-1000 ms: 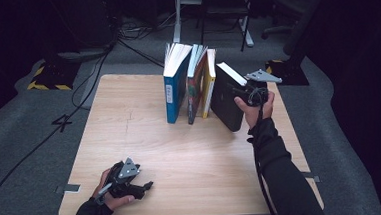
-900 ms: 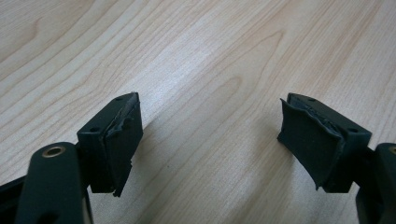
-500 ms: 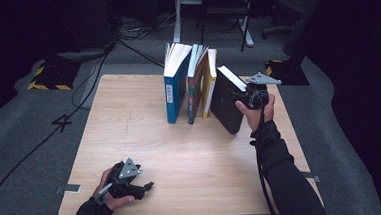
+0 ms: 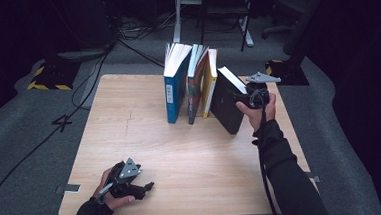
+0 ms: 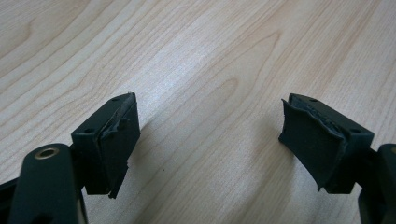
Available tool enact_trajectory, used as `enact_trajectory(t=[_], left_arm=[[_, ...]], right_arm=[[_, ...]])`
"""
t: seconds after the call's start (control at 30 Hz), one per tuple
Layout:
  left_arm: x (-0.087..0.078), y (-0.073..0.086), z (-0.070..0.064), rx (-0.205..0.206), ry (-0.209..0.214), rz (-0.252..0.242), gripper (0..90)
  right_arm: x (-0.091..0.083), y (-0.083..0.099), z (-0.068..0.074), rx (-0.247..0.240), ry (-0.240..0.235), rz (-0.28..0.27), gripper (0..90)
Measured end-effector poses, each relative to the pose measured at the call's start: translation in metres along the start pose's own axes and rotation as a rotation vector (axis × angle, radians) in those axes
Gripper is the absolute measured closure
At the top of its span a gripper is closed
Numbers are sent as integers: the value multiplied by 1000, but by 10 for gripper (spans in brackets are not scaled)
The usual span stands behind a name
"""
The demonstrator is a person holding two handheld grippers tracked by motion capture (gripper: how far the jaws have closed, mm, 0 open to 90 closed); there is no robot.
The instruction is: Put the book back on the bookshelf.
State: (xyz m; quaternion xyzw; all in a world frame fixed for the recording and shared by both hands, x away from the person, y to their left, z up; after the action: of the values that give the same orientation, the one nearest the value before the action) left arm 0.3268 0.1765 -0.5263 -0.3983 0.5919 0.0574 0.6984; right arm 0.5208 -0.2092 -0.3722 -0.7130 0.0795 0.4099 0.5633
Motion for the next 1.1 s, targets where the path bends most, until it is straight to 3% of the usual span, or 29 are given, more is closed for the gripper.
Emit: enact_trajectory(t=[0.17, 0.43, 0.63, 1.1], left_arm=[[0, 0, 0, 1, 2, 1, 194], [0, 0, -1, 4, 4, -2, 193], [0, 0, -3, 14, 10, 0, 190], [1, -1, -4, 18, 15, 0, 188]], right_arm=[[3, -9, 0, 37, 8, -28, 538], [3, -32, 0, 70, 53, -57, 538], [14, -50, -3, 107, 98, -96, 539], [45, -57, -15, 162, 129, -182, 537]])
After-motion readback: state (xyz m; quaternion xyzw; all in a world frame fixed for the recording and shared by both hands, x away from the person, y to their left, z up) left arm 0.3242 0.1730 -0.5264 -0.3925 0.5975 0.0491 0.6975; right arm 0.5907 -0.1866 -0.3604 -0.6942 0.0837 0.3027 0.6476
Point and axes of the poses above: each handheld gripper's, and its own axes: x roughly forward along the jaws, y roughly out of its underside, z roughly to its left, the point moved 3 cm from there along x, roughly forward along the jaws, and after that the axes turned 15 degrees about z, right-handed, at the moved point
